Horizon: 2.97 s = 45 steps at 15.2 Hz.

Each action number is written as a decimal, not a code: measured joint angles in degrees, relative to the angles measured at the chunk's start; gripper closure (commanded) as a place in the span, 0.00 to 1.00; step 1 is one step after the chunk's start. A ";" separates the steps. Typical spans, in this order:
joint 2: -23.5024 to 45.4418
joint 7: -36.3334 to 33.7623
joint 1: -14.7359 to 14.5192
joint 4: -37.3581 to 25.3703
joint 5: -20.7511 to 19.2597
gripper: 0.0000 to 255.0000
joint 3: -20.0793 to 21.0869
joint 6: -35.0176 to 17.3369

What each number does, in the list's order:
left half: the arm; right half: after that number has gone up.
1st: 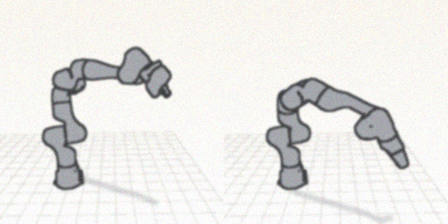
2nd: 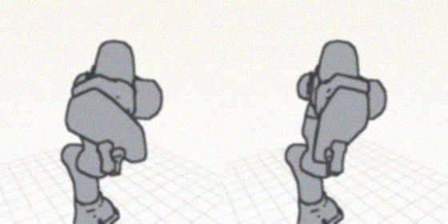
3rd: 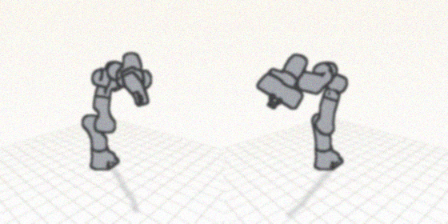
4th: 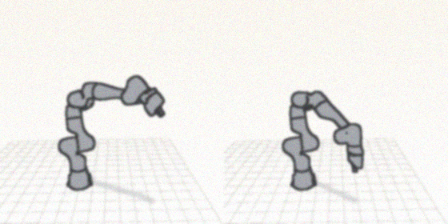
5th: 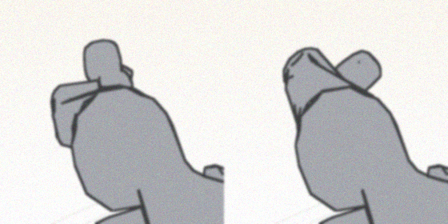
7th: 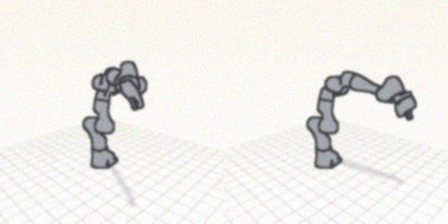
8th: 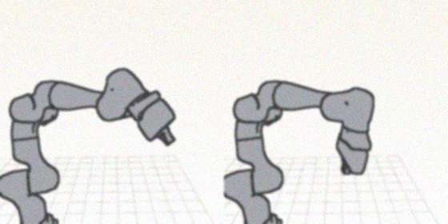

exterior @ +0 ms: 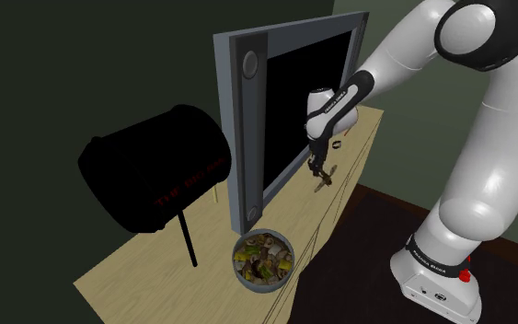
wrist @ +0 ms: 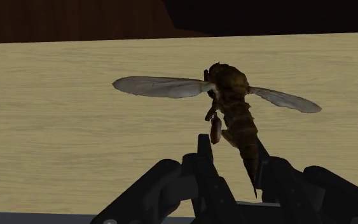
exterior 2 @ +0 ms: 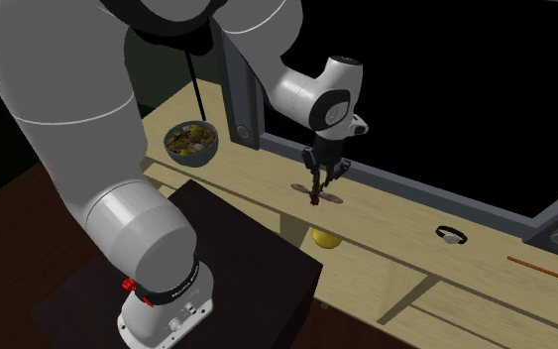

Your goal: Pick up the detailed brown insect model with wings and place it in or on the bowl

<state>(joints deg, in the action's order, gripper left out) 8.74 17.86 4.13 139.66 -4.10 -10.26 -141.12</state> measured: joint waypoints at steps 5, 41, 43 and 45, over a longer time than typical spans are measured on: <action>-3.64 -0.31 -0.17 -0.51 -0.62 1.00 -0.12 4.12; 2.90 36.17 5.55 0.01 5.87 0.00 -1.53 3.37; 0.97 31.68 2.43 4.10 -2.24 0.00 -2.97 -5.10; 0.28 26.99 0.09 6.76 -11.50 0.00 -4.52 -12.59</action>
<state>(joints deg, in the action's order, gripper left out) 9.02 44.85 4.22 146.42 -15.60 -14.78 -153.70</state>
